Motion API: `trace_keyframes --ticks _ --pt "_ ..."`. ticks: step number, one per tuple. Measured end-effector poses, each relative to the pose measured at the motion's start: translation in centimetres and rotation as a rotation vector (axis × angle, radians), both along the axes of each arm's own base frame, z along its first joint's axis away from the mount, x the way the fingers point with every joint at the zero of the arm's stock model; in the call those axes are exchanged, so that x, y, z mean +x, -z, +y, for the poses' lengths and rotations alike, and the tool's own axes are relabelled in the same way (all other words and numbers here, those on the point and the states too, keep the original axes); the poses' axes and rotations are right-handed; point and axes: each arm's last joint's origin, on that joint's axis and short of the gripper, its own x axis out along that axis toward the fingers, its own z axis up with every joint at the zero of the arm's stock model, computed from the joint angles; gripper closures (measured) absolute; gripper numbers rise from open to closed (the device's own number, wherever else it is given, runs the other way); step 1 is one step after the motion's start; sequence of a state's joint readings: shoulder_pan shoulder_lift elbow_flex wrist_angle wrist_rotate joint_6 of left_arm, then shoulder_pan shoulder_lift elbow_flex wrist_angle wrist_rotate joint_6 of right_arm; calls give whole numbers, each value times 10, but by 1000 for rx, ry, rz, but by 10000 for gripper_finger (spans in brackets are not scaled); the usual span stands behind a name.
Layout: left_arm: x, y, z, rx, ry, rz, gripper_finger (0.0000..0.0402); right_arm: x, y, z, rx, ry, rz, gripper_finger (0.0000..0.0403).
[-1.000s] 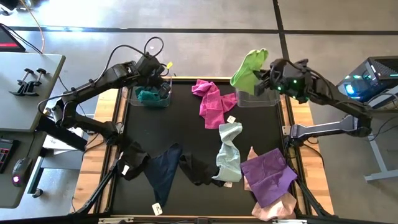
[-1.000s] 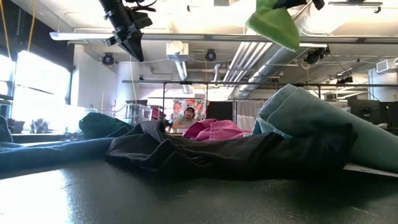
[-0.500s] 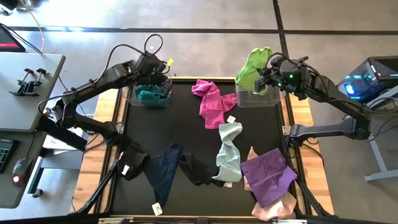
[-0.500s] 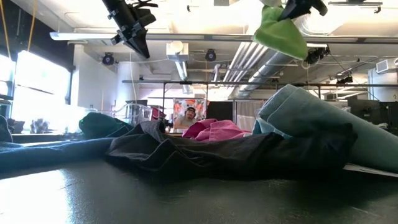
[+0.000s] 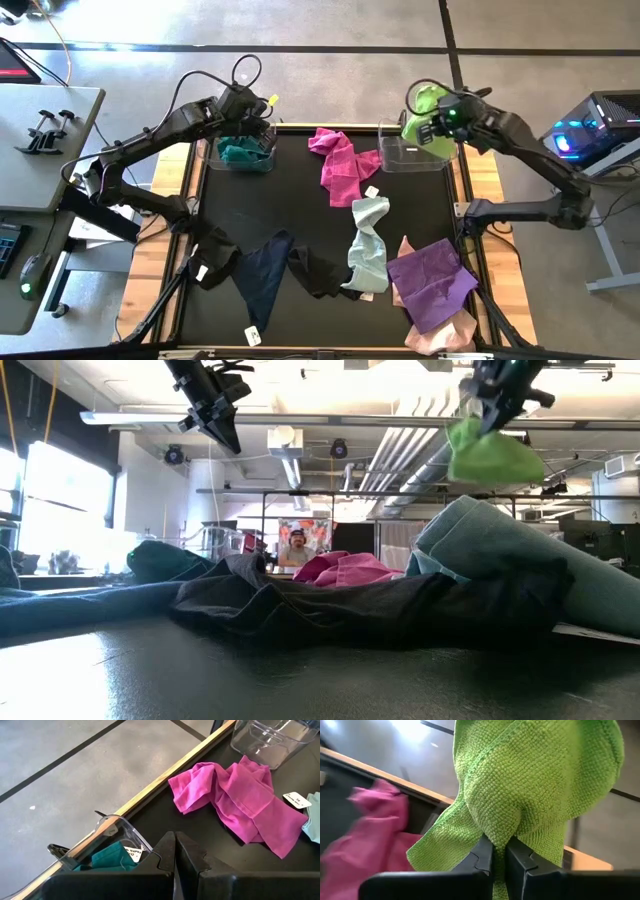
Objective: Sort towels by color in basket
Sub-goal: Put the green microfiber towel into the right transparent bin
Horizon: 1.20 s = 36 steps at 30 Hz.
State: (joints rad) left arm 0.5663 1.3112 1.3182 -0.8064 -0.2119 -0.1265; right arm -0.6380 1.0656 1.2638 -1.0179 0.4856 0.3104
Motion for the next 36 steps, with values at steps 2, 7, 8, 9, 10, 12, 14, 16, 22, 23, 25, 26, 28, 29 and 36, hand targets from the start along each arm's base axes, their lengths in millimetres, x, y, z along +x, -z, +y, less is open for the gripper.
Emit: trace_keyframes --ticks 2,7,8,9,10,12,14,16,22,23,25,26,28,29,36 --pt "0 0 0 -1 -1 -1 401 6 14 -10 -20 13 51 389" --pt "0 0 0 -1 -1 -1 401 23 65 -36 -60 -62 197 387" --pt "0 0 0 -1 -1 -1 401 25 76 -40 -57 -80 215 385" --pt "0 0 0 0 -1 -1 401 27 86 -44 -45 -95 224 382" --pt "0 0 0 2 -1 -3 401 28 96 -47 -20 -109 224 378" --pt "1 -1 1 11 -1 -18 401 28 113 -53 56 -136 217 369" --pt "2 -3 1 19 -2 -34 401 26 127 -56 131 -140 213 356" --pt "4 -4 1 25 -6 -55 401 24 137 -59 189 -141 219 339" --pt "6 -5 0 28 -2 -70 401 22 140 -63 265 -112 113 276" --pt "6 -5 0 29 -2 -69 401 21 140 -62 280 -110 91 266" --pt "6 -5 0 28 -2 -69 401 19 138 -60 312 -111 55 249" --pt "6 -5 0 28 -2 -69 401 18 137 -59 328 -112 42 242" --pt "6 -5 0 28 -2 -69 401 15 134 -55 360 -91 27 234" --pt "6 -5 0 28 -2 -69 401 13 130 -53 367 -83 27 233" --pt "6 -5 0 28 -2 -70 401 5 100 -42 372 -85 -26 231"
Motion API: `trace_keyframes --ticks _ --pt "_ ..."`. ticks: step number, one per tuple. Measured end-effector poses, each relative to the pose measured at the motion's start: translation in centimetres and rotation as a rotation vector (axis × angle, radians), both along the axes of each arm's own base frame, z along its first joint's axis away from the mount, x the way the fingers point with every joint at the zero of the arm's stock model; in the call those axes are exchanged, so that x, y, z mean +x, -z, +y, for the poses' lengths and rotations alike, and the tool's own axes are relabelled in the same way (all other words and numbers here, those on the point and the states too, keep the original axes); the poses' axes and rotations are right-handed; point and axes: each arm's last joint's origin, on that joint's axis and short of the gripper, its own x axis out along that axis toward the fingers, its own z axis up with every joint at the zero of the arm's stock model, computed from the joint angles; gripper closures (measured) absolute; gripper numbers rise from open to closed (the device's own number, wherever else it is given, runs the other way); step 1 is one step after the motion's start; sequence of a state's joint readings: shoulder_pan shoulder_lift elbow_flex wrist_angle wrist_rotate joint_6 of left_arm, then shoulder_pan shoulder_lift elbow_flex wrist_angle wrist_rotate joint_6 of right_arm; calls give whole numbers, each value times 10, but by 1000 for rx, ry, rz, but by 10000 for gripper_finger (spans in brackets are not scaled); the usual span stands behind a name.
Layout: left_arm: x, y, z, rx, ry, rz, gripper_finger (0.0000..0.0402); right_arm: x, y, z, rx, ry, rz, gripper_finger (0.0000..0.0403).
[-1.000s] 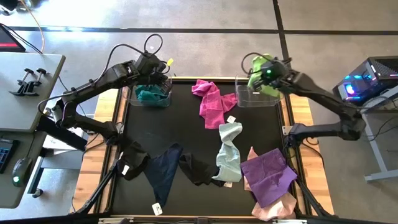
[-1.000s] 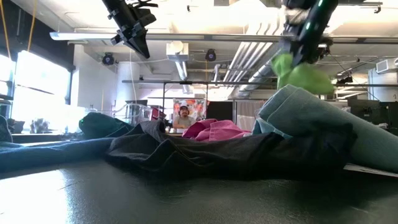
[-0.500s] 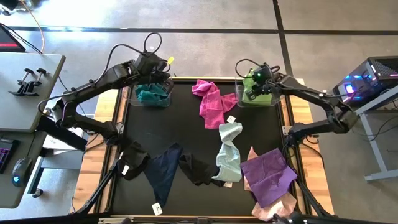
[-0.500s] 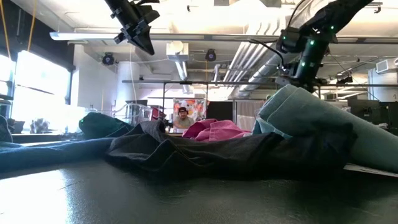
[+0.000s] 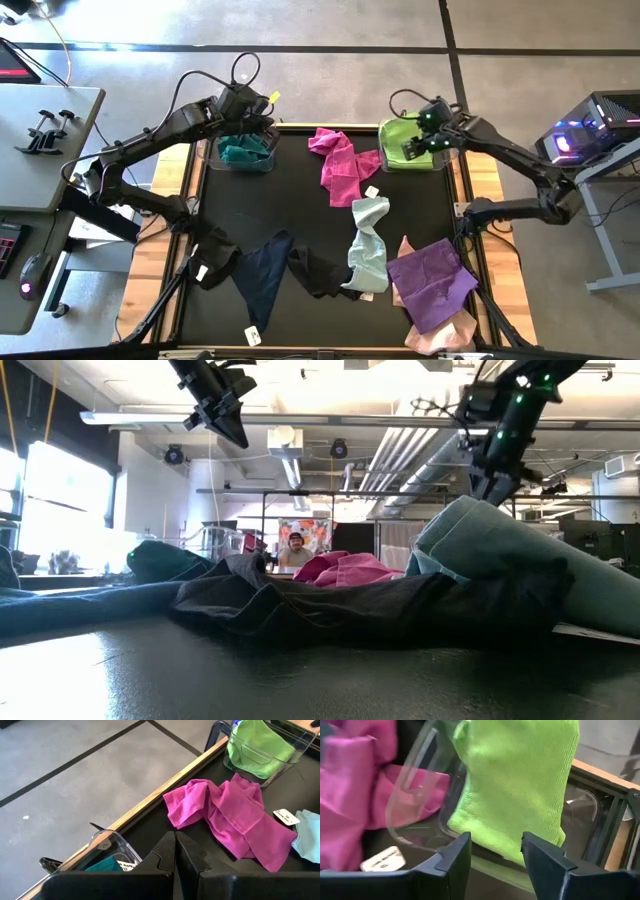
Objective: Sort towels by color in basket
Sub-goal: Put the green microfiber towel into the right transparent bin
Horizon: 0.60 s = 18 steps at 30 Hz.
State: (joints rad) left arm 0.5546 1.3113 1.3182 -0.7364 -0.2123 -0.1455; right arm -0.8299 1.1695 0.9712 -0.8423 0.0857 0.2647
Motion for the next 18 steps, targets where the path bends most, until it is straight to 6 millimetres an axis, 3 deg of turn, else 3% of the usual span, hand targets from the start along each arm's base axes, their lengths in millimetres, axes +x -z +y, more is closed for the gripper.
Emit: trace_keyframes --ticks 6,13,18 --pt "1 0 -2 0 9 0 401 -3 0 -1 -31 59 9 231" --pt "4 0 -6 0 25 -1 401 -6 45 -25 -8 193 113 227" --pt "5 0 -8 -18 57 -12 401 0 69 -52 -6 182 82 190"
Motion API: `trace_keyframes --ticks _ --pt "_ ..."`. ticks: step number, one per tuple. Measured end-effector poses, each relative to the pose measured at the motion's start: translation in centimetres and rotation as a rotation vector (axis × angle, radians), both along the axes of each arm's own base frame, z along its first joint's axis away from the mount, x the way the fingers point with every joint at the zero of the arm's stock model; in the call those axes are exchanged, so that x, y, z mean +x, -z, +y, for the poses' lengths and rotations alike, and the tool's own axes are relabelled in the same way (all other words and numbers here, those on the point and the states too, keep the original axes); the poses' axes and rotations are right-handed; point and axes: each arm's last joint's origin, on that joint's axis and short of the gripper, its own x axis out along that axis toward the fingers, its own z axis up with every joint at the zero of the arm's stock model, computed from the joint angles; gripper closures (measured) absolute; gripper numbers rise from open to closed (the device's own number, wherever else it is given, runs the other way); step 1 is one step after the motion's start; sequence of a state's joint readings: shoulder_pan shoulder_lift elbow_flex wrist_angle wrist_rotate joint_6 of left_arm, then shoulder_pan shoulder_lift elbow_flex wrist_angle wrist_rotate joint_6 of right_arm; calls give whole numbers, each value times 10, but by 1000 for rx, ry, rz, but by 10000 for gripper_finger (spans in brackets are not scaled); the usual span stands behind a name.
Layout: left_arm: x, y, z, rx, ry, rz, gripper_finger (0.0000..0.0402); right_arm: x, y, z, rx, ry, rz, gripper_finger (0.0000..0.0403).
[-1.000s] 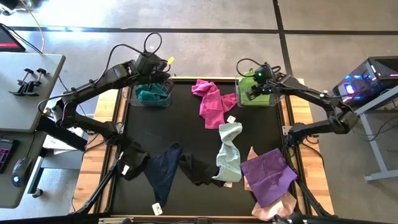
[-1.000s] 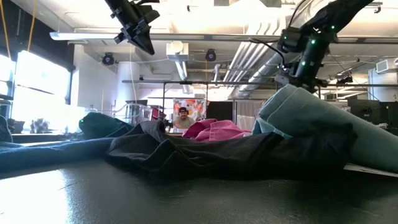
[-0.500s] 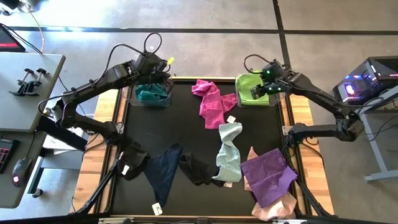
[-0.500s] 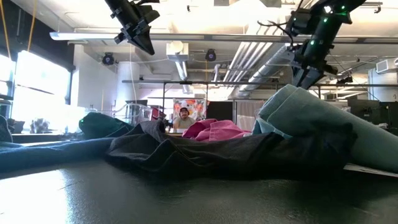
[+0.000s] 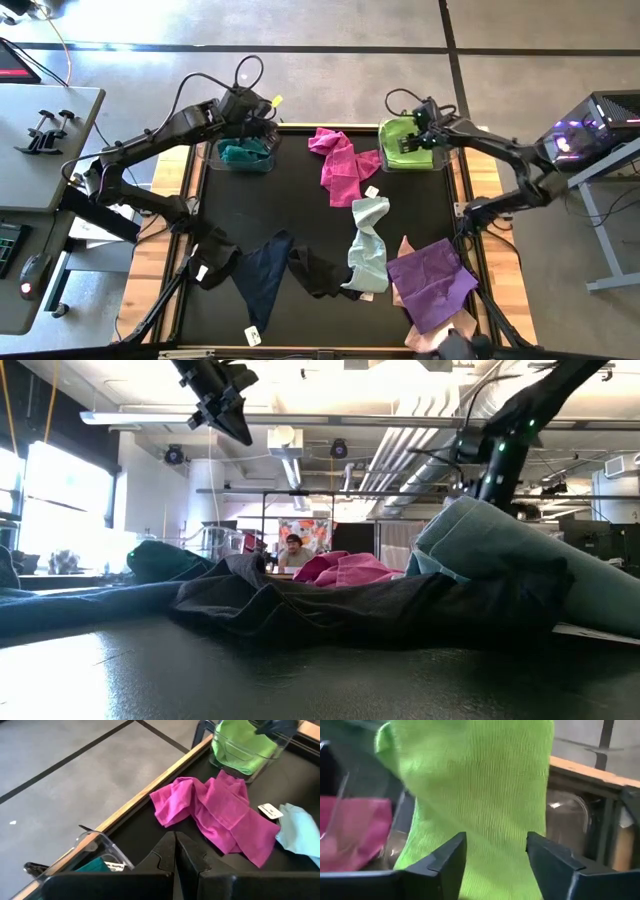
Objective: Sort towels by color in basket
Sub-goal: Put the green microfiber towel into the right transparent bin, then put the left black kitchen towel into the left transparent bin
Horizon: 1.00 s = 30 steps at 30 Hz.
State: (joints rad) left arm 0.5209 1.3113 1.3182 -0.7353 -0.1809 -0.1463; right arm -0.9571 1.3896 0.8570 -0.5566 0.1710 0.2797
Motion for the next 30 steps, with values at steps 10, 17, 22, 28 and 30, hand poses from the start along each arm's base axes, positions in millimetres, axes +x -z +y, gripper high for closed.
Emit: trace_keyframes --ticks 10,17,22,28,30 --pt "5 0 -9 -37 89 -18 401 11 39 -22 117 -37 -52 209" --pt "6 0 -11 -31 104 -13 401 7 41 -12 233 -87 -36 349" --pt "6 0 -11 -30 104 -12 401 0 22 0 255 -30 -64 388" --pt "6 0 -11 -3 133 10 401 -13 -2 9 166 68 -64 310" --pt "6 0 -11 11 149 22 401 -17 -12 14 153 94 -107 279"
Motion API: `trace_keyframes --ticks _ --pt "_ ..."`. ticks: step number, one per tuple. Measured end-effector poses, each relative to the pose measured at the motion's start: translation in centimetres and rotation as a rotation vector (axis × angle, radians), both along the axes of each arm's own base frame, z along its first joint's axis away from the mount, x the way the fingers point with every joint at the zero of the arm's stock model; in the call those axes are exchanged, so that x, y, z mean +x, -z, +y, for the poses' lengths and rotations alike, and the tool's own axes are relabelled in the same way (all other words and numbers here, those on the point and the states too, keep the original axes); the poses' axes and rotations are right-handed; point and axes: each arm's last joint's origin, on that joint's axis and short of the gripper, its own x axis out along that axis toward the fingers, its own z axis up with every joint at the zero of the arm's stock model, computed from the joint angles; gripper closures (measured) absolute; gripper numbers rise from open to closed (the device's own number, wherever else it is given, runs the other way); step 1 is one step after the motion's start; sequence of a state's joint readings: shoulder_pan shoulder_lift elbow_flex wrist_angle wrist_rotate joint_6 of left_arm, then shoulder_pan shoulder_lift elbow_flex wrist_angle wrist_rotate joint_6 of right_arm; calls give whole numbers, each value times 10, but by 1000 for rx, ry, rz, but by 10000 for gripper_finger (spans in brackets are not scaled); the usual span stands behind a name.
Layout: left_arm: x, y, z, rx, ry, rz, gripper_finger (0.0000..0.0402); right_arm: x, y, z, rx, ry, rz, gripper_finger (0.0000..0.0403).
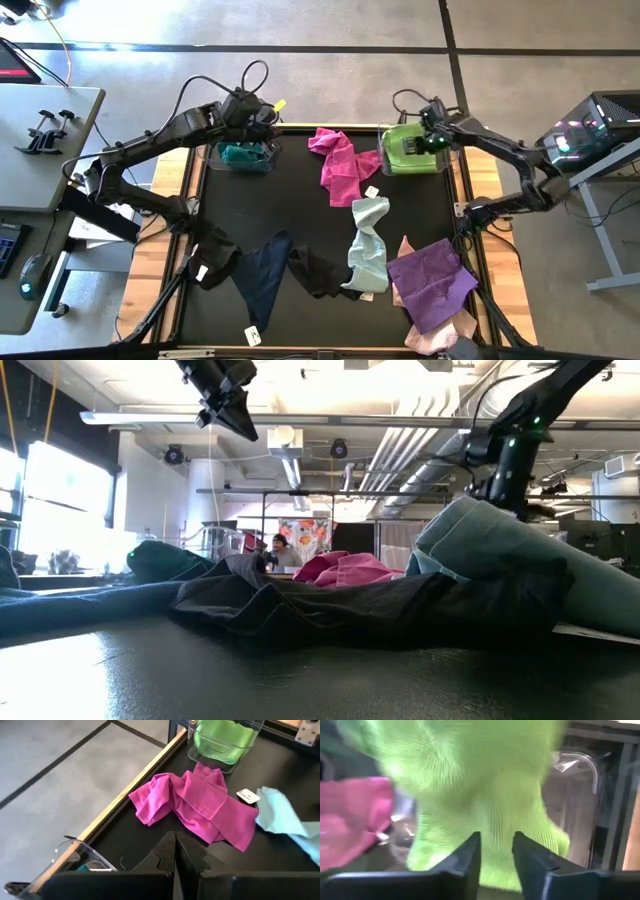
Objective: Sort towels by color in basket
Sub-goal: Put the left black kitchen towel into the left transparent bin
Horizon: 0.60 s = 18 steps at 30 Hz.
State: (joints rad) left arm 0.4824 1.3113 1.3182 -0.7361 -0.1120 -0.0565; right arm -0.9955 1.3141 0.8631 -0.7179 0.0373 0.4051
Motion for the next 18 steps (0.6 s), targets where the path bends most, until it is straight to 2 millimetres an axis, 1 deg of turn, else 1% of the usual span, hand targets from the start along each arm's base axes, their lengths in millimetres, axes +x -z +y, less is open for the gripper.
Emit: trace_keyframes --ticks 4,7,12,18 --pt "0 0 0 32 35 23 401 -3 -21 17 -22 14 -105 225" --pt "0 0 0 49 54 36 401 1 -37 34 -64 9 -183 206" --pt "0 0 0 52 68 39 401 16 -55 67 -152 -64 -244 202" --pt "2 0 -4 -9 142 2 401 39 -59 103 -193 -125 -263 202"
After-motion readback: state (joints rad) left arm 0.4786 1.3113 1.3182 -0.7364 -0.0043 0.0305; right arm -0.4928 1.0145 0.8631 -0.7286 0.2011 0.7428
